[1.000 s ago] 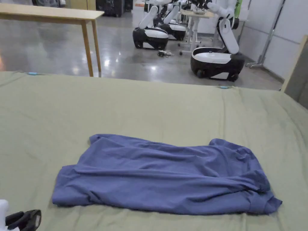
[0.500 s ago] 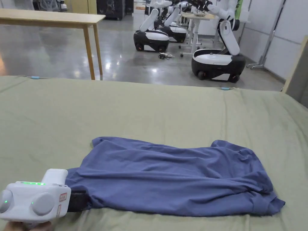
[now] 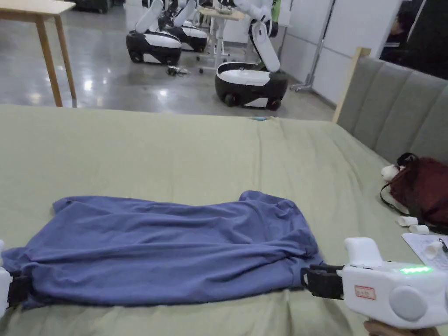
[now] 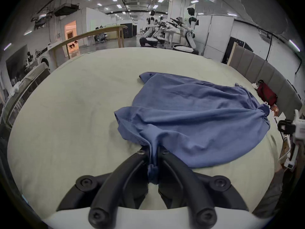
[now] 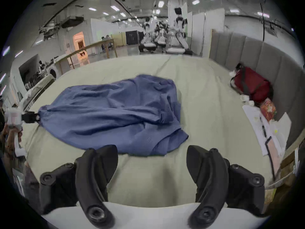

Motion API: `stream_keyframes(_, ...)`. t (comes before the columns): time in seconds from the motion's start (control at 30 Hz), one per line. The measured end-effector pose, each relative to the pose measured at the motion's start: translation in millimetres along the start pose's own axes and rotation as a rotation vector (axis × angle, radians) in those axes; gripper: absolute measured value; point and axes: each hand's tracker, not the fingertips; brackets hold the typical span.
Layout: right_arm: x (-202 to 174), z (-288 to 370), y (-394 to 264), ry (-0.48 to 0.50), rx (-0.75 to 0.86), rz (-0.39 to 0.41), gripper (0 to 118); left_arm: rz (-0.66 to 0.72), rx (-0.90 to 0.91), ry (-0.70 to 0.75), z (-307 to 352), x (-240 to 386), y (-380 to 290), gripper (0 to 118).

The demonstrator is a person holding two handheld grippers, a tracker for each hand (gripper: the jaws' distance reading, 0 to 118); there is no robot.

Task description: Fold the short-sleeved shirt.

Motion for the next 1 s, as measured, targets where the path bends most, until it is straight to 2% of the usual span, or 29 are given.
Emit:
stream_keyframes(0.13,9,-49,9,0.006,-0.100,-0.073,93,0.003,-0.004,0.002,1,-1,0,7)
stream_keyframes(0.2,7,-60,11,0.025,-0.113,-0.062,90,-0.004,-0.007,0.006,0,-1,1,7)
stream_keyframes(0.23,4,-61,10,0.028,-0.112,-0.061,77,-0.007,-0.007,0.007,0,0,0,7)
stream_keyframes(0.3,-2,-58,12,0.032,-0.090,-0.042,28,-0.014,-0.011,0.007,-2,0,0,7)
stream_keyframes(0.33,-4,-56,15,0.056,-0.093,-0.029,16,-0.015,-0.012,0.006,-2,0,0,7)
stream_keyframes(0.37,-11,-52,15,0.042,-0.095,-0.017,16,-0.015,-0.013,0.004,-1,1,0,7)
stream_keyframes(0.4,-16,-50,16,0.002,-0.102,0.039,16,-0.011,-0.013,0.004,0,0,-1,7)
stream_keyframes(0.43,-17,-47,16,0.014,-0.101,0.065,16,-0.005,-0.012,-0.002,2,-3,-2,7)
stream_keyframes(0.53,-14,-23,14,0.043,-0.073,0.023,16,0.039,0.004,-0.023,20,-10,-9,7)
stream_keyframes(0.6,-9,-5,11,0.063,-0.059,0.006,16,0.070,0.019,-0.089,36,-19,-15,7)
stream_keyframes(0.7,-4,24,1,0.085,-0.057,-0.001,16,0.055,0.029,-0.098,65,-21,-27,7)
stream_keyframes(0.8,1,52,-19,0.083,-0.059,0.011,16,0.041,0.044,-0.105,101,-22,-46,7)
stream_keyframes(1.0,11,83,-72,0.099,-0.120,-0.039,16,0.109,0.002,-0.138,137,-23,-99,7)
